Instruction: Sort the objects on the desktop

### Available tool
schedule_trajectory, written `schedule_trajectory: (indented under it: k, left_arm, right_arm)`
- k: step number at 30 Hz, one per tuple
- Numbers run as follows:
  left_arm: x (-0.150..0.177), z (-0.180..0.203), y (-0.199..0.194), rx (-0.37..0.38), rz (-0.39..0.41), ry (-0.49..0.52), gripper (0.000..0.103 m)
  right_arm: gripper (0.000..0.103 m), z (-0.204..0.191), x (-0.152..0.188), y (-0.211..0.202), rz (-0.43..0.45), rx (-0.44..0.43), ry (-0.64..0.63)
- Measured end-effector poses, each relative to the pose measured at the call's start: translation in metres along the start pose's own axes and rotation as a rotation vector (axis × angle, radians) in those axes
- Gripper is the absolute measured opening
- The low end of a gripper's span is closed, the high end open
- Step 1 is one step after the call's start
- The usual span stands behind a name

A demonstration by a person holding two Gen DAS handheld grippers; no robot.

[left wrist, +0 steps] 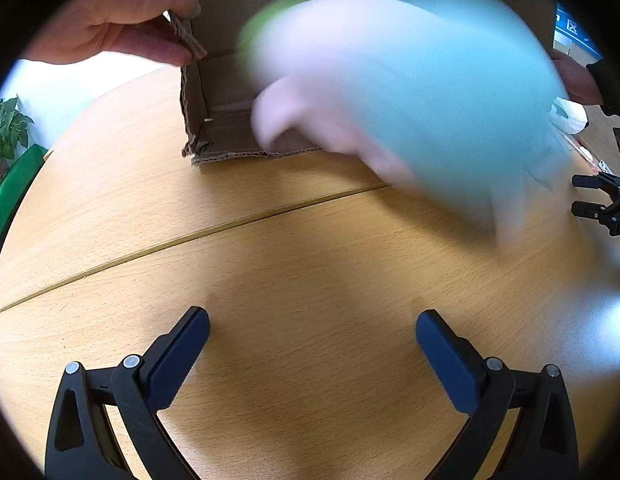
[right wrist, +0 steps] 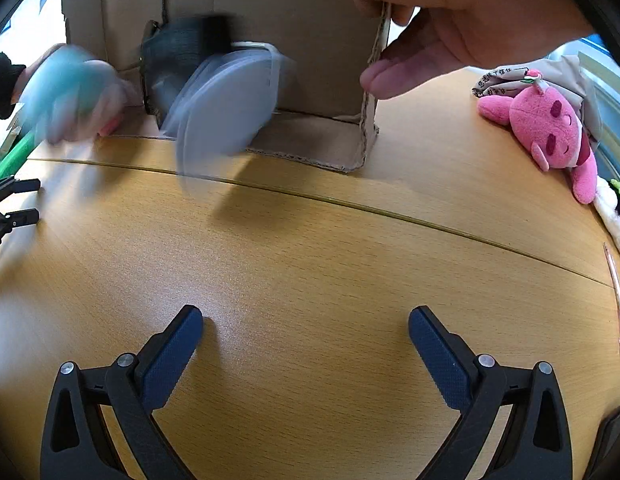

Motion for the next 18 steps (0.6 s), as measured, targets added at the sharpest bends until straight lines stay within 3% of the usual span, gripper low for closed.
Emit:
schedule_trajectory:
  k: [18]
  left_arm:
    - [-0.0023,0.0051,0.0016,0.002,-0.001,0.0,0.103]
  right_arm:
    - [0.103,0.0,-0.0027,0.0002,0.002,0.005,0.009]
Point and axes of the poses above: each gripper's, at about its wrist camera, not at the fingertips, and y roughly the way its jaws point, z to its right, x to its underside, the point moved 6 cm from there along y, roughly the way its jaws point, and after that the axes turned 12 degrees about -x, right-handed, at the moved point
